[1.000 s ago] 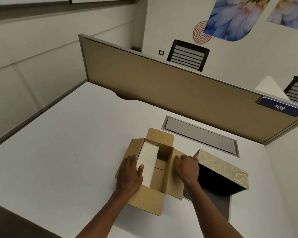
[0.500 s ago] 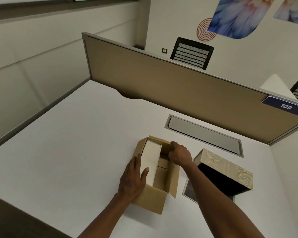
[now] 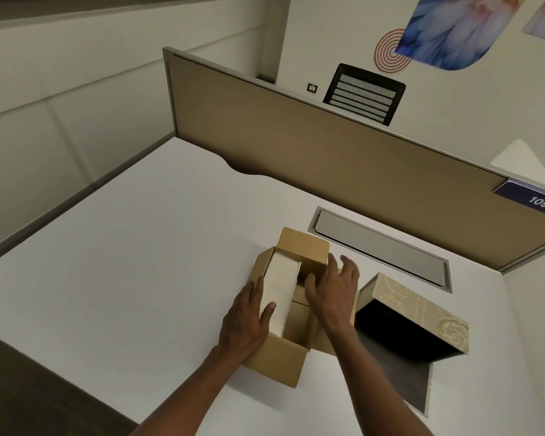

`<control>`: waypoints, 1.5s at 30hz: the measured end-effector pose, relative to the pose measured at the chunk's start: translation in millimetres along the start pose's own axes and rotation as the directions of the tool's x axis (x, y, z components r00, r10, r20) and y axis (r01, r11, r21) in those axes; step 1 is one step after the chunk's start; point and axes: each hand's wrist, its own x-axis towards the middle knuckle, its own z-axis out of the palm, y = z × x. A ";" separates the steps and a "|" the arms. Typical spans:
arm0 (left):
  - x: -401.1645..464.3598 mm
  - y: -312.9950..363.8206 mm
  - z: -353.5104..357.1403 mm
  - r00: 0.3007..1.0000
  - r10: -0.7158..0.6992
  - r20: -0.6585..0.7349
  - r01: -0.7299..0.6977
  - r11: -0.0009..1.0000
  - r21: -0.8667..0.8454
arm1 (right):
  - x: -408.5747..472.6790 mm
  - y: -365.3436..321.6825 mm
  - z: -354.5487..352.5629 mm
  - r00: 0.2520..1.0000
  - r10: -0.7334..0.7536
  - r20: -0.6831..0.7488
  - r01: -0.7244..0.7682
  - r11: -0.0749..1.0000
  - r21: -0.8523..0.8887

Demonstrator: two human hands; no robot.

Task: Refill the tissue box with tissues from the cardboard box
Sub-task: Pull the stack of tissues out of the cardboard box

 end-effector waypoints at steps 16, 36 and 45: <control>0.4 -0.7 1.8 1.000 0.004 -0.007 -0.005 0.999 -0.036 | -14.4 -36.2 47.8 0.570 0.422 0.705 -0.821 0.303 0.483; -4.9 -1.6 5.1 0.989 0.027 -0.146 -0.047 0.990 -0.136 | -8.6 -18.4 60.1 0.580 0.373 0.725 -0.799 0.437 0.414; -5.7 -1.9 4.7 0.988 0.019 -0.156 -0.039 0.992 -0.123 | -20.9 -30.7 63.7 0.714 0.410 0.568 -0.665 0.650 0.368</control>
